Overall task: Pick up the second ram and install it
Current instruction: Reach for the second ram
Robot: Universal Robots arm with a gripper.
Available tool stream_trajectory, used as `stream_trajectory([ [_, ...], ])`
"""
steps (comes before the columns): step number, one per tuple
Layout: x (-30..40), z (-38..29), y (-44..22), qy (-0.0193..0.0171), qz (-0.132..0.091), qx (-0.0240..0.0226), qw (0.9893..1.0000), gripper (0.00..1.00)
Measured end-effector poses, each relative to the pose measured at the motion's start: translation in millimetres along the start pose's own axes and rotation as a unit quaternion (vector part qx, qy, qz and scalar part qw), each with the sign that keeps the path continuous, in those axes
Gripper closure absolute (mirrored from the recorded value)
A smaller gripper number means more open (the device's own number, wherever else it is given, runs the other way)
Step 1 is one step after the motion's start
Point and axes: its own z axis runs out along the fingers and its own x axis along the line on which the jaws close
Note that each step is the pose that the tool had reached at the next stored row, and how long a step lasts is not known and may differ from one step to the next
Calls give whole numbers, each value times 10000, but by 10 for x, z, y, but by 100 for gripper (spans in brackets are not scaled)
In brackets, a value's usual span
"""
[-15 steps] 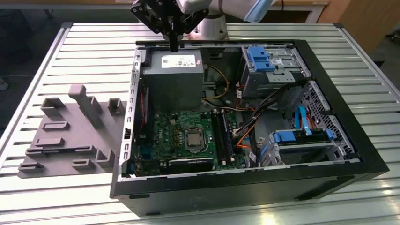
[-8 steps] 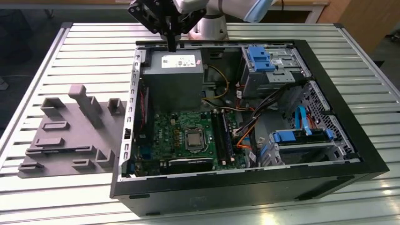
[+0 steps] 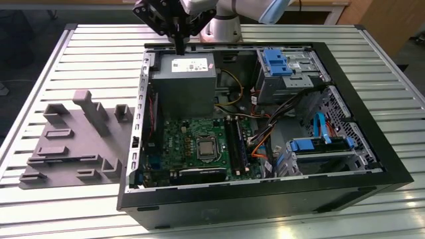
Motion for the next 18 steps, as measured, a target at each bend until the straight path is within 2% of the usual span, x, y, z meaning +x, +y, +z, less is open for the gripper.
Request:
stream_trajectory([
  [18, 188, -6, -14, 0, 0, 0, 10000, 89],
])
